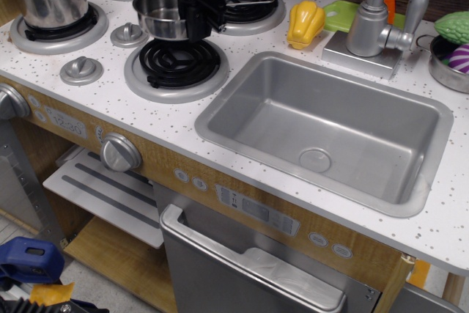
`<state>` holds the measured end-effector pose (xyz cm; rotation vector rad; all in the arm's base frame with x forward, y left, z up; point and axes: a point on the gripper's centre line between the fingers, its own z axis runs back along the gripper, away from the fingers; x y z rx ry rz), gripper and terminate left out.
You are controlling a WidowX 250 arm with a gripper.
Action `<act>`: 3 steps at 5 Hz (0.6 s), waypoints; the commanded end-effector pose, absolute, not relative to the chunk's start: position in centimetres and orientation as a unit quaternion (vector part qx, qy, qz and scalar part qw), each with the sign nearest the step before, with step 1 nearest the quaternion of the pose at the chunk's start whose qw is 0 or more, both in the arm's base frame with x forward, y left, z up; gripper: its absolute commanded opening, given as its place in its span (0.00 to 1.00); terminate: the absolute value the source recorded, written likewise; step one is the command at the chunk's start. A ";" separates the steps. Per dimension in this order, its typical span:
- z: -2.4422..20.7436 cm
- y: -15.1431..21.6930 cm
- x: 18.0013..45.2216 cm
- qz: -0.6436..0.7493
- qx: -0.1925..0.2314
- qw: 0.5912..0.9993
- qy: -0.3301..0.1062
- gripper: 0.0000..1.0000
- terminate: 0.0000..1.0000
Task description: Pick up pan from stove
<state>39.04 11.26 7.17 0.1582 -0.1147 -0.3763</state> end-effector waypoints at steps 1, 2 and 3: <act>14.1 11.1 39.2 -0.188 0.148 0.963 -0.123 0.00 0.00; 14.5 11.0 38.9 -0.184 0.156 0.962 -0.129 0.00 0.00; 14.3 11.1 38.6 -0.190 0.170 0.956 -0.142 0.00 1.00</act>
